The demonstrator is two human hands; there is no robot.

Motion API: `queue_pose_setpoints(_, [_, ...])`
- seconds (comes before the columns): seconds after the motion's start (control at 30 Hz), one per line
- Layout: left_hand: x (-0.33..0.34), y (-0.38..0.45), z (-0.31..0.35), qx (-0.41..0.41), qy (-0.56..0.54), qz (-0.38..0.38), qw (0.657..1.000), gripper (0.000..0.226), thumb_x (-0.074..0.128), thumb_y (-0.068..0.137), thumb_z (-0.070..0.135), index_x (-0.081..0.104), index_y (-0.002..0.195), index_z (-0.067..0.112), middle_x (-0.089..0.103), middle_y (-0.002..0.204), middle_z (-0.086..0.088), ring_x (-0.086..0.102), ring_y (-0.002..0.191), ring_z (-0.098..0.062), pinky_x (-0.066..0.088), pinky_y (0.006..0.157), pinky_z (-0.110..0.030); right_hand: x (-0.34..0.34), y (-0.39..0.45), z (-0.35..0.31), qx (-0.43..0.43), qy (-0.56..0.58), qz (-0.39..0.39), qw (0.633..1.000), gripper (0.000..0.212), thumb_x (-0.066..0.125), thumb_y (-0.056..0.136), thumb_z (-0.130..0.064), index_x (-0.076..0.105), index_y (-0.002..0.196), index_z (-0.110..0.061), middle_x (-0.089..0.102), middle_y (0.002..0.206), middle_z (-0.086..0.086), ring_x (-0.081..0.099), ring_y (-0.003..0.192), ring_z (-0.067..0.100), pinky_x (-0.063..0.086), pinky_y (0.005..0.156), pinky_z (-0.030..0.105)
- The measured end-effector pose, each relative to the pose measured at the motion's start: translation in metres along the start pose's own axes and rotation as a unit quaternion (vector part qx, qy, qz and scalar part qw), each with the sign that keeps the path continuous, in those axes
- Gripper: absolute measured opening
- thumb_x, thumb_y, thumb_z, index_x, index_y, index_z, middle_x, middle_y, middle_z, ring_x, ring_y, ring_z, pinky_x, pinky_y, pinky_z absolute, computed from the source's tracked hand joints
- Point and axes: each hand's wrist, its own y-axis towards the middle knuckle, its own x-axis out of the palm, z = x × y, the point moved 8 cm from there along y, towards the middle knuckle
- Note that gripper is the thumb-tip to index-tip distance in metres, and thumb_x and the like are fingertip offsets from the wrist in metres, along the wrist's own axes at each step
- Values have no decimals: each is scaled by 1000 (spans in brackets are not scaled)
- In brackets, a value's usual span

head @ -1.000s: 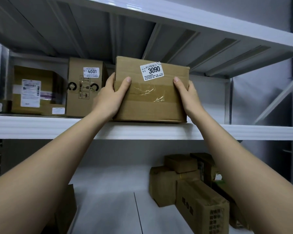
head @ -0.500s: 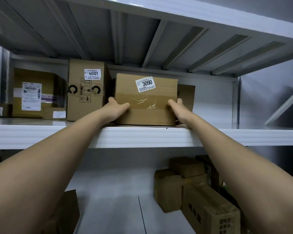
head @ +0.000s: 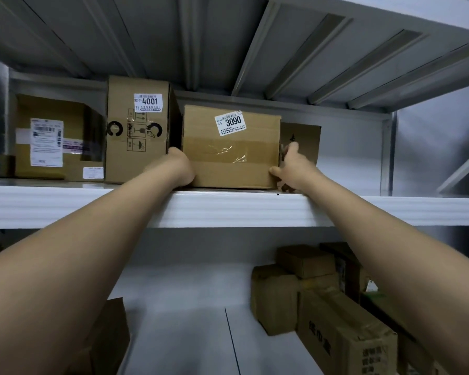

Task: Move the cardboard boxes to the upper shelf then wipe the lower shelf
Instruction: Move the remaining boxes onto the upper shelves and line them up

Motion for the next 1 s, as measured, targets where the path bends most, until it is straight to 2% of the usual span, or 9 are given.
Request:
queue_pose_setpoints(0.07, [-7,-4,-1,3,43,33,999,66,51,95,21,13,146,3,48,132,-21,51,117,-38,45,94,-45,-7,-3,-5,-23,19,34,999,43,61,91,-31,30,117,-16,57,102,10,62,90,33,55,77,49])
queue_pose_setpoints(0.17, [-15,-11,5,31,102,82,991,55,54,92,17,26,137,5,50,125,-17,53,111,-35,42,77,-39,-1,-5,-14,-68,-20,-4,997,27,59,92,-30,37,104,-19,59,102,7,62,88,31,55,79,47])
queue_pose_setpoints(0.27, [-8,-14,14,80,131,55,987,44,54,91,22,39,129,7,38,132,-19,51,112,-39,44,87,-42,8,-2,-17,-89,-74,-37,993,20,51,93,-31,44,106,-18,61,105,6,58,86,27,50,75,39])
queue_pose_setpoints(0.37, [1,-14,14,87,133,6,987,44,55,90,29,43,126,7,32,133,-19,51,112,-39,45,94,-42,20,2,-16,-74,-92,-93,989,43,48,93,-31,36,129,-10,58,105,8,55,88,26,44,72,34])
queue_pose_setpoints(0.57, [12,-10,12,64,147,-45,986,56,51,91,35,36,137,7,31,137,-20,47,119,-37,42,98,-39,38,2,-22,-90,-159,-174,968,52,47,95,-29,30,140,-10,53,129,11,53,113,28,44,96,36])
queue_pose_setpoints(0.77, [18,-17,17,83,171,-93,977,50,40,97,39,48,135,7,44,138,-17,41,126,-31,36,101,-33,48,0,-28,-92,-181,-212,956,51,42,97,-25,27,143,-9,55,126,13,50,95,24,38,79,31])
queue_pose_setpoints(0.8, [19,-21,20,89,178,-105,974,50,35,99,39,45,137,7,42,142,-16,39,130,-30,34,101,-31,50,0,-29,-93,-177,-215,956,51,41,98,-26,27,144,-9,54,129,13,51,99,24,39,81,30])
queue_pose_setpoints(0.9, [25,-31,25,101,190,-161,963,46,22,105,30,35,143,8,35,149,-12,36,133,-26,31,97,-26,54,-3,-30,-83,-158,-239,954,52,36,100,-28,23,147,-9,46,142,14,47,126,29,38,104,36])
queue_pose_setpoints(1.0, [28,-34,24,115,199,-203,952,44,17,105,28,40,139,11,38,147,-11,40,130,-25,31,94,-26,56,-6,-32,-76,-145,-263,951,49,33,101,-25,22,146,-9,44,144,17,48,126,32,39,102,37])
